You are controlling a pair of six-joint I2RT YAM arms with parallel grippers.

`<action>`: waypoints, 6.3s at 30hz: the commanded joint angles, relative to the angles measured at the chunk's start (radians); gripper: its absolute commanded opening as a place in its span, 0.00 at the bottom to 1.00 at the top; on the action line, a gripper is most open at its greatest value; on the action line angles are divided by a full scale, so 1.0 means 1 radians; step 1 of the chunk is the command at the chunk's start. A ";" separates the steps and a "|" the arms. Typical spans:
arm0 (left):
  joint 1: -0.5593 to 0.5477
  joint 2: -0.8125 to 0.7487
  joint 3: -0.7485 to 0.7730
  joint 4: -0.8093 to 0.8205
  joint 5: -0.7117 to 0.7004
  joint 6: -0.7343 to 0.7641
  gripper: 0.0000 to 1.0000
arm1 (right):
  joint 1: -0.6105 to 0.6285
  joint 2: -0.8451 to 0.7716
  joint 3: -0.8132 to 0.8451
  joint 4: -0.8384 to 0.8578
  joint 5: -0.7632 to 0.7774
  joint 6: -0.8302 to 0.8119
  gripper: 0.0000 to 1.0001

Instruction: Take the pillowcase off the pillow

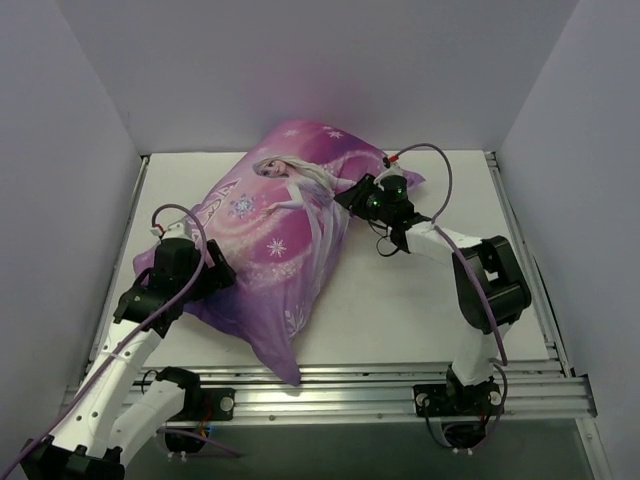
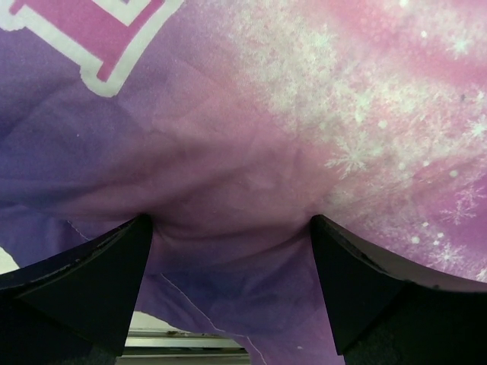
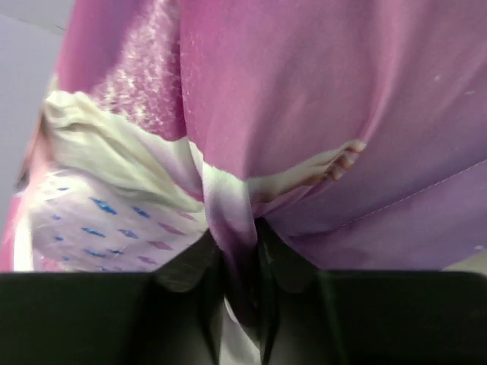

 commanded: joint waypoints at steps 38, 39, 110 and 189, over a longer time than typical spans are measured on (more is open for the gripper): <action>0.035 0.128 0.175 0.210 0.058 -0.080 0.94 | 0.323 -0.675 0.100 -0.940 0.579 -0.483 0.98; 0.034 0.124 0.158 0.213 0.107 -0.091 0.94 | 0.283 -0.658 0.100 -0.940 0.555 -0.484 0.98; -0.301 0.524 0.141 0.770 0.072 -0.309 0.94 | 0.374 -0.392 0.479 -0.845 -0.165 -0.658 0.14; -0.077 0.341 0.520 0.132 0.219 0.241 0.94 | -0.009 -0.659 0.040 -1.027 0.478 -0.288 0.94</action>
